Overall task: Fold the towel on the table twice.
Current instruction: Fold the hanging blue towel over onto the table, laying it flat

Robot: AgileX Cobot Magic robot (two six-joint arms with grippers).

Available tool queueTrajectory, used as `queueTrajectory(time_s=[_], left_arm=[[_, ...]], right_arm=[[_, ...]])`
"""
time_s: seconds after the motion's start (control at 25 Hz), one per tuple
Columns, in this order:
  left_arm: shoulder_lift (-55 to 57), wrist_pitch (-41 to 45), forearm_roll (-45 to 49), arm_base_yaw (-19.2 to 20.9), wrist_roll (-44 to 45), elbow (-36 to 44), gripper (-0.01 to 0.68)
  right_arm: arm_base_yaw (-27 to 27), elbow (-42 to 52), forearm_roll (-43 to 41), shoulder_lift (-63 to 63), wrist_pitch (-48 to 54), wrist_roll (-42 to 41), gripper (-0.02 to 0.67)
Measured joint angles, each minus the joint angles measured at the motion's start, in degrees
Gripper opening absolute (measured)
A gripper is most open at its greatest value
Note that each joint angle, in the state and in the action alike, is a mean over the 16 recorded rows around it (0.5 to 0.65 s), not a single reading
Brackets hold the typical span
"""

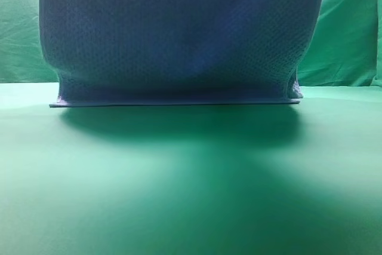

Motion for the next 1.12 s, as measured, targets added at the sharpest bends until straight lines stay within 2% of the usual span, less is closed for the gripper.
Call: queueTrajectory(time_s=[0.2, 0.4, 0.72, 1.12], left_arm=[[-9.35, -5.02, -0.25, -1.63, 0.00, 14.26, 0.000], [-18.64, -7.31, -0.81, -2.59, -0.15, 25.12, 0.000], [-32.24, -5.87, -2.45, -2.81, -0.46, 37.71, 0.000], [-45.53, -2.73, -6.69, -2.83, -0.51, 53.93, 0.000]], right_arm=[[0.06, 11.88, 1.18, -8.54, -3.05, 0.00, 0.000], [0.39, 22.40, 3.30, -17.48, -4.70, 0.03, 0.000], [2.88, 35.30, 6.74, -30.10, -4.85, 0.68, 0.000], [8.98, 46.99, 8.20, -39.70, -1.50, 4.28, 0.000]])
